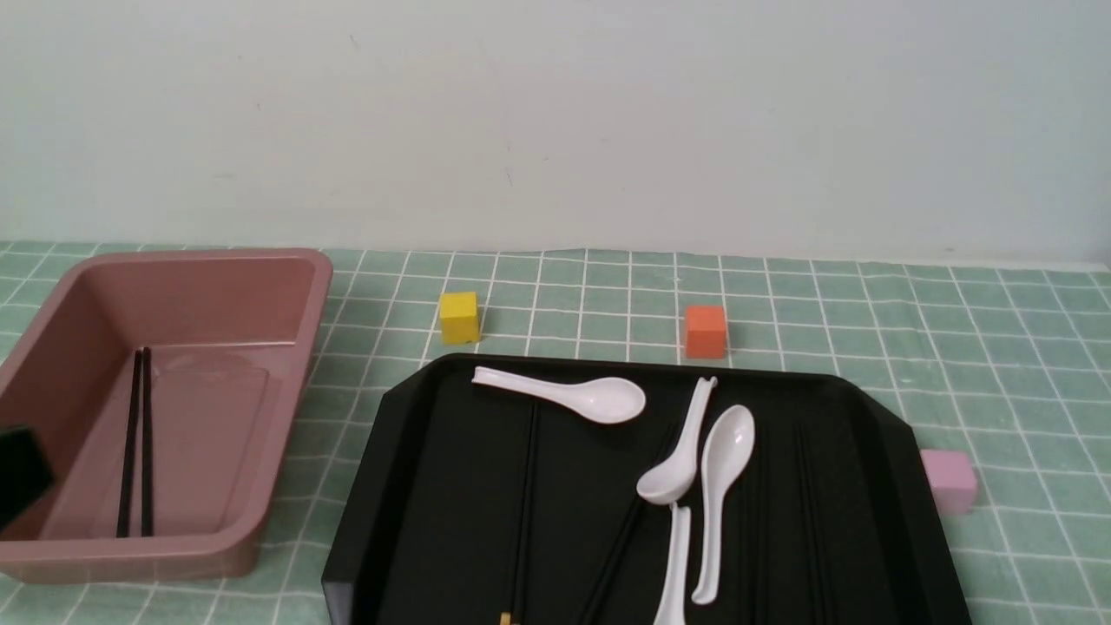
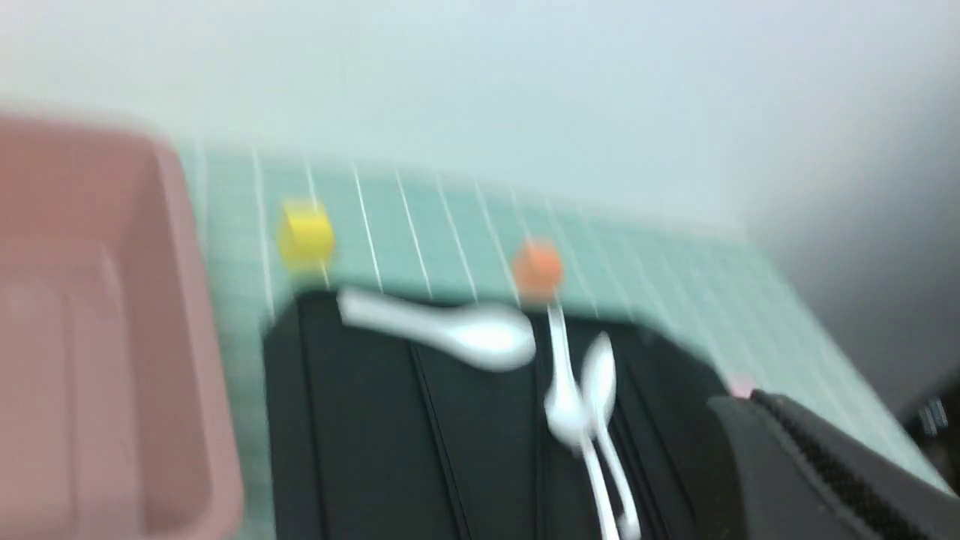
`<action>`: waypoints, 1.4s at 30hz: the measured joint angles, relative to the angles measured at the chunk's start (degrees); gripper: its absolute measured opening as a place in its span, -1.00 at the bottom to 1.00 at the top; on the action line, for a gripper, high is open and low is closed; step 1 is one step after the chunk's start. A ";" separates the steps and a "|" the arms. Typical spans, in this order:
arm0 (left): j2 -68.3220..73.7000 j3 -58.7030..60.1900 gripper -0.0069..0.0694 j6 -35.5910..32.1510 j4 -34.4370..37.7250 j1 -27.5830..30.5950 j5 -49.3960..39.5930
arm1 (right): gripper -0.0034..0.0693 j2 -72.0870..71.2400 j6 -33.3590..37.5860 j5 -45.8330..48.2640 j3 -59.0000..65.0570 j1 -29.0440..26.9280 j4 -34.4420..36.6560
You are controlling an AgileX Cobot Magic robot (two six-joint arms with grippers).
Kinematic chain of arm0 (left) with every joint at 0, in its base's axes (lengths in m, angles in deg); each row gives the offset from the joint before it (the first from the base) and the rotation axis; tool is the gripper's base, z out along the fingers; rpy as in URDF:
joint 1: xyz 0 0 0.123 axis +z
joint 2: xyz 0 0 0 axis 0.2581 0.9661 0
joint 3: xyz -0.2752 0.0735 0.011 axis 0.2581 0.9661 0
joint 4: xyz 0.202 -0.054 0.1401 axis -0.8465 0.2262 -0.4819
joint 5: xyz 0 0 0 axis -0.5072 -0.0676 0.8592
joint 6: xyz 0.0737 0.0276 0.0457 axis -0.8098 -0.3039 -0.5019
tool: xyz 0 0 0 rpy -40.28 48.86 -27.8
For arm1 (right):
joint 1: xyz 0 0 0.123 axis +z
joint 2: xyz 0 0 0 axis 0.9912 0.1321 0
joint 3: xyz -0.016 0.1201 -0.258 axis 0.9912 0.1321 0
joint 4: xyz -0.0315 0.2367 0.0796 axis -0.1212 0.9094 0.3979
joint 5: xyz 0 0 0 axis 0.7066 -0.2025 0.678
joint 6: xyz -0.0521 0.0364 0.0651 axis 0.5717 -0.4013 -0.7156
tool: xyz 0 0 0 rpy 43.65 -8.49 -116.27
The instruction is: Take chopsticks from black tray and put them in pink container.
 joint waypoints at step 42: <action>-16.20 31.81 -0.80 26.05 -37.83 -5.73 23.25 | -0.25 0.00 0.00 0.00 0.00 0.00 0.00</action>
